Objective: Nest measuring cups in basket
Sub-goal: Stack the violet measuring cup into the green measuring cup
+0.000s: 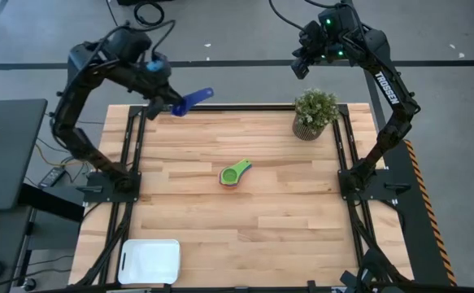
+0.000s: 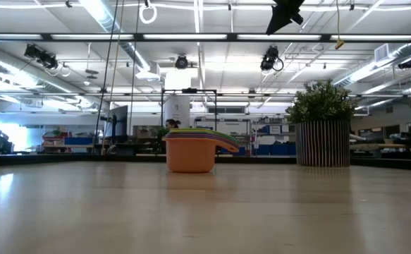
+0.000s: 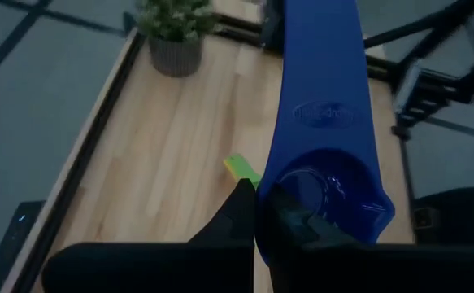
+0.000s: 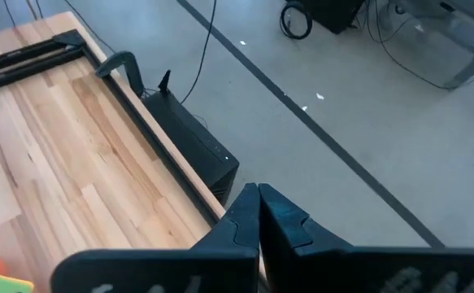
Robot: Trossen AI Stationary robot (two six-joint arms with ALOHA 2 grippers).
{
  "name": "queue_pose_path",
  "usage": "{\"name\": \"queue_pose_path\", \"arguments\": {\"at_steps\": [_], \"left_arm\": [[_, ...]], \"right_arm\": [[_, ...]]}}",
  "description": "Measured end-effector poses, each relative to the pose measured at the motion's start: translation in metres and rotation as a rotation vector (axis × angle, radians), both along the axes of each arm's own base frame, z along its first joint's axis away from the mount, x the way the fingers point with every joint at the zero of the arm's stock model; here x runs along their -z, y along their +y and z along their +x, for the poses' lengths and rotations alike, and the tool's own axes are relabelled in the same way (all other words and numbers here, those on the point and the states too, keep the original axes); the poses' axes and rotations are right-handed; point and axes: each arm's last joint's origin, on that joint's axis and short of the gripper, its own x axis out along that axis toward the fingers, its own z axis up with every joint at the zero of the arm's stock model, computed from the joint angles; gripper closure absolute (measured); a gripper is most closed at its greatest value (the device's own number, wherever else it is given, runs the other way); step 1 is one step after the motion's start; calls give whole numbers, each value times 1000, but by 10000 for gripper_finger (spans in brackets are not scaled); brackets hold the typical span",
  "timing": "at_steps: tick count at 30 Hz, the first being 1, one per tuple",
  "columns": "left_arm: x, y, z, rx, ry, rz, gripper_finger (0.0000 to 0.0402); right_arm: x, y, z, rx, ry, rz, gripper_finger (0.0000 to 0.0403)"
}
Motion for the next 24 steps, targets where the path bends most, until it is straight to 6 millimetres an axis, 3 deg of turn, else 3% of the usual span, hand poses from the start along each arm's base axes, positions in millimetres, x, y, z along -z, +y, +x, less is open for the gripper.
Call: {"name": "queue_pose_path", "arguments": {"at_steps": [5, 15, 21, 24], "left_arm": [[28, -5, -4, 41, 7, -58, 391], [131, -5, -18, -151, -90, -169, 391], [205, 0, -5, -226, -60, -320, 391], [231, 1, 8, -242, -92, -366, 391]], "right_arm": [[0, 0, 0, 0, -1, 0, 400], [0, 0, 0, 0, -1, 0, 400], [0, 0, 0, 0, -1, 0, 400], [0, 0, 0, 0, -1, 0, 400]]}}
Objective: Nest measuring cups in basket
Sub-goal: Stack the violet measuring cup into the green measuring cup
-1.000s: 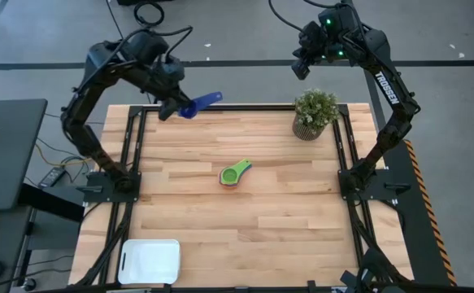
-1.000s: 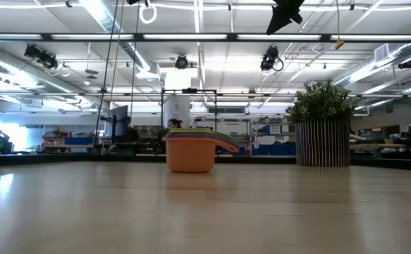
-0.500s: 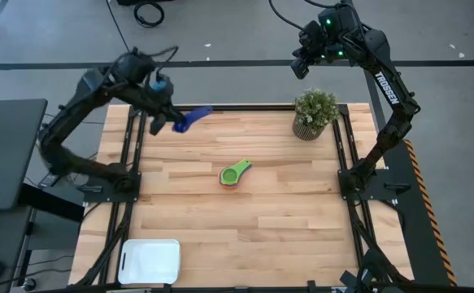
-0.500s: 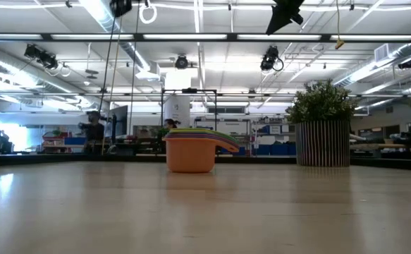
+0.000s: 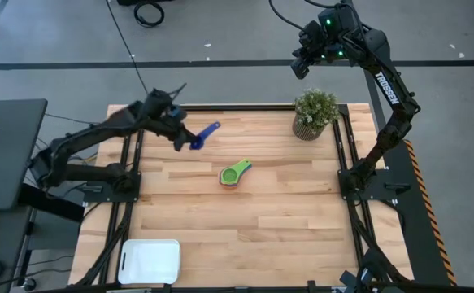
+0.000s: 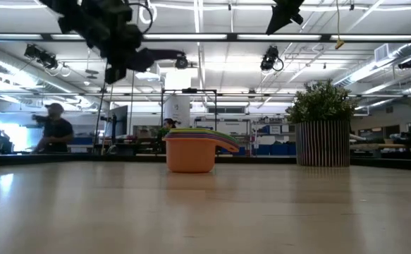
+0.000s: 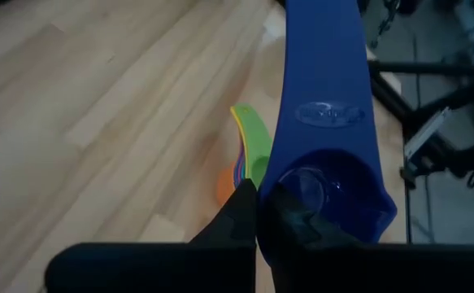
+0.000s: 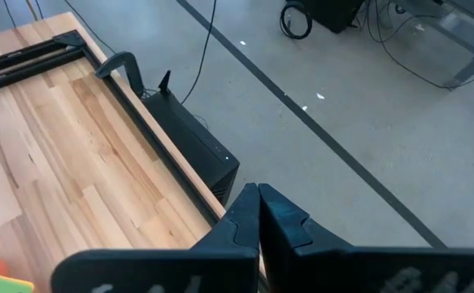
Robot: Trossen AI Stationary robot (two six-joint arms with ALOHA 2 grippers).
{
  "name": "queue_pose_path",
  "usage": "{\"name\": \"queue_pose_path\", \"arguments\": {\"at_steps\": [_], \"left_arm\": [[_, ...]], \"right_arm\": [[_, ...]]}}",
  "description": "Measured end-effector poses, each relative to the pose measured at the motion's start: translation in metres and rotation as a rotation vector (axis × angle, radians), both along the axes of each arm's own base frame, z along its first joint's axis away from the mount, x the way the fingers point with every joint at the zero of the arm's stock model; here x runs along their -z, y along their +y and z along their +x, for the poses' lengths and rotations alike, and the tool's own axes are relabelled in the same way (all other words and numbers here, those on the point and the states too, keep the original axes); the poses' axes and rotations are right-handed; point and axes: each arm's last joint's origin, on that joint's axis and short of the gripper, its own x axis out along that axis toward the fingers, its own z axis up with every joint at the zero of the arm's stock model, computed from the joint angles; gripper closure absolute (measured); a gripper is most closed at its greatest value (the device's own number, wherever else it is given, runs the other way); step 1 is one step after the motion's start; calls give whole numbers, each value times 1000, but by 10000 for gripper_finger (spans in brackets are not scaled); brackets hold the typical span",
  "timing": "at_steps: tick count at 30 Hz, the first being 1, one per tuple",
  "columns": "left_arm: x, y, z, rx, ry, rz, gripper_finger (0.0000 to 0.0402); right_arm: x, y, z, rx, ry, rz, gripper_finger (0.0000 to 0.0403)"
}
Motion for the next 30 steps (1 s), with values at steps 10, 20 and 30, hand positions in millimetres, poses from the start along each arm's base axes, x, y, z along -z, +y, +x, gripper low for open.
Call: {"name": "queue_pose_path", "arguments": {"at_steps": [10, 20, 30], "left_arm": [[48, -35, 63, 64, 36, -12, 391], [88, -53, 102, -4, 89, -74, 391], [102, -69, 116, -54, 108, -83, 391]], "right_arm": [[0, 0, 0, 0, 0, 0, 400], [0, 0, 0, -4, 5, -5, 400], [0, 0, 0, 0, 10, -10, 400]]}}
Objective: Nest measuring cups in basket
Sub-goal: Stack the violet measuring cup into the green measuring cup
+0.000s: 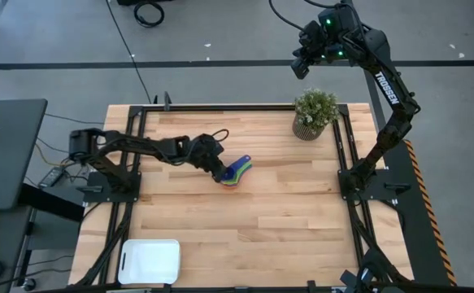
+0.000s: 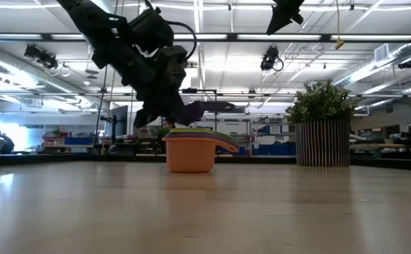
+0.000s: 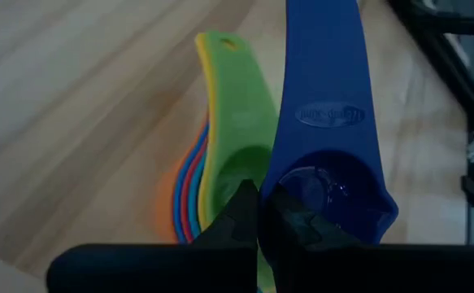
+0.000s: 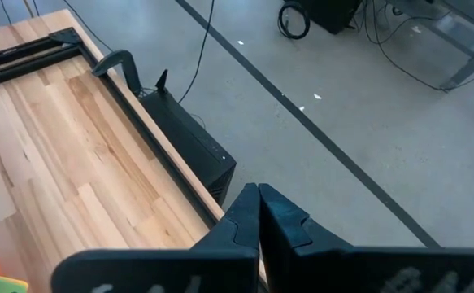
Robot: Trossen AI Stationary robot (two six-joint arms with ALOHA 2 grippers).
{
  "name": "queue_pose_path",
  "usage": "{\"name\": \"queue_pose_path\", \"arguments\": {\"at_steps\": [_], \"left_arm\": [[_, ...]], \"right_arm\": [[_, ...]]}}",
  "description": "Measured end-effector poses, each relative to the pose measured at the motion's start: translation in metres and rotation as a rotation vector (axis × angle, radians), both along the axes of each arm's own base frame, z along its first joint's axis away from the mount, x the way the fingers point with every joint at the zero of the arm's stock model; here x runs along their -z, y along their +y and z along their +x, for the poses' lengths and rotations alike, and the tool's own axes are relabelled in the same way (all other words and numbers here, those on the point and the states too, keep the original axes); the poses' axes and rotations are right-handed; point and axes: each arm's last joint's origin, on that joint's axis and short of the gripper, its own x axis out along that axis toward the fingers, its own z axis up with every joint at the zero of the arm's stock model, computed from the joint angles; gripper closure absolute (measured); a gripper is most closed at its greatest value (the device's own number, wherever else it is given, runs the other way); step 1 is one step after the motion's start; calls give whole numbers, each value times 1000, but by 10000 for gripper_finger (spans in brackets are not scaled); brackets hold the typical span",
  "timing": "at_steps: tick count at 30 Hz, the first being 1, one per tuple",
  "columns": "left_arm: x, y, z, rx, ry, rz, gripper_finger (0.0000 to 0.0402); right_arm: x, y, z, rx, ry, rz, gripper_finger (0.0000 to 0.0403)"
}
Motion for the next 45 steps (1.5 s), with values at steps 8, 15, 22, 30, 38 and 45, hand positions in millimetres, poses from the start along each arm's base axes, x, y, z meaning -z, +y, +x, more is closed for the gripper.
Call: {"name": "queue_pose_path", "arguments": {"at_steps": [8, 15, 22, 30, 38, 45], "left_arm": [[9, -6, 3, 19, 37, 3, 391], [11, -7, 3, 33, 40, -21, 365], [10, -8, 3, 27, 34, -88, 312], [10, -1, 1, 54, 25, -179, 306], [8, 9, -2, 94, 12, -247, 313], [10, 13, -6, 97, 41, -235, 331]], "right_arm": [[0, 0, 0, 0, 0, 0, 400], [0, 0, 0, 0, 0, 0, 400], [0, 0, 0, 0, 0, 0, 400], [0, 0, 0, -14, 13, -14, 400], [0, 0, 0, -20, 19, -20, 400], [0, 0, 0, -20, 19, -20, 399]]}}
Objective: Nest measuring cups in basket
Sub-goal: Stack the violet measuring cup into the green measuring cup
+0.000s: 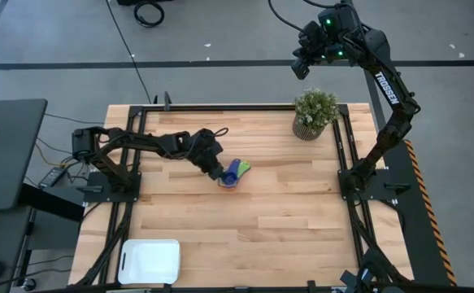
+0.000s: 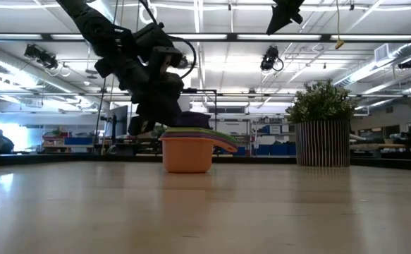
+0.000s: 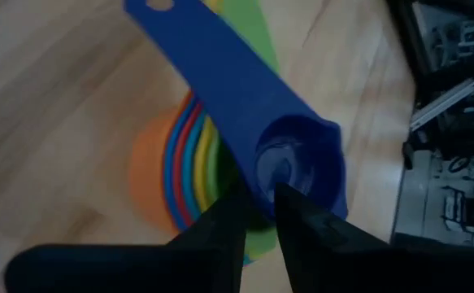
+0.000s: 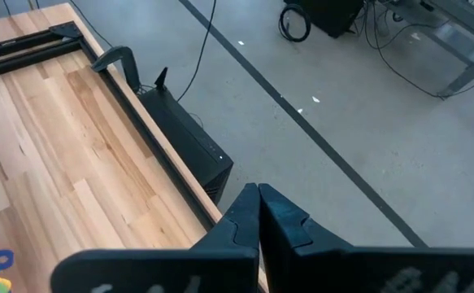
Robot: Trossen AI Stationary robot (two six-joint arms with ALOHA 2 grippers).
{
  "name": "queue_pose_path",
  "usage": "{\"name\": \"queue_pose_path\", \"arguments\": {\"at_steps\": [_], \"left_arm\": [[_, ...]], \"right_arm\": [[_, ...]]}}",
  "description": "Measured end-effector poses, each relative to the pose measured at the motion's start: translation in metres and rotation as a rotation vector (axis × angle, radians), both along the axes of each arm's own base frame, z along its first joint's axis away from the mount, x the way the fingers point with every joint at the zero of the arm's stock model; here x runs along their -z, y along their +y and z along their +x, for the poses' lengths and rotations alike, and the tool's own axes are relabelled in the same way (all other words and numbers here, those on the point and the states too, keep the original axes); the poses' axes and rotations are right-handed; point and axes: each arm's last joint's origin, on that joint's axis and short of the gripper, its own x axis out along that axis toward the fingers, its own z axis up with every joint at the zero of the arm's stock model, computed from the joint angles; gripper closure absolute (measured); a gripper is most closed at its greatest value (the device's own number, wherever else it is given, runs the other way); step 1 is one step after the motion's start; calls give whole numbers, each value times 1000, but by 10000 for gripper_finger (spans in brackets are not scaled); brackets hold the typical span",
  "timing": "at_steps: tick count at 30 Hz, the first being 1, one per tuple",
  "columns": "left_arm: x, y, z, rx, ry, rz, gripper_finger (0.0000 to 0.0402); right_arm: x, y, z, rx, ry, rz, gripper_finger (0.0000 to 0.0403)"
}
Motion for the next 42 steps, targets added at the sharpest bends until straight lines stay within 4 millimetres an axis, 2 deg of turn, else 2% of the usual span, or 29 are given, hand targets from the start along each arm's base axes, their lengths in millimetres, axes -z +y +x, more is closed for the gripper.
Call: {"name": "queue_pose_path", "arguments": {"at_steps": [5, 10, 14, 17, 21, 28, 42], "left_arm": [[-2, -1, -3, 10, 8, -4, 359], [-24, 1, -1, 68, -9, 64, 395], [-43, 3, 5, 169, -17, 172, 390], [-52, 4, 9, 169, -8, 279, 383], [-53, 4, 7, 142, 47, 323, 387], [-52, 4, 7, 93, 64, 273, 382], [-46, -1, 10, 106, 80, 261, 379]], "right_arm": [[0, 0, 0, 0, 0, 0, 399], [0, 0, 0, 0, 0, 0, 399], [0, 0, 0, 0, -4, -4, 399], [-1, 0, 0, 0, -5, -5, 399], [-1, 0, 0, 0, -5, -5, 399], [-1, 0, 0, 0, -5, -5, 399], [-1, 0, 0, -7, 2, -12, 399]]}}
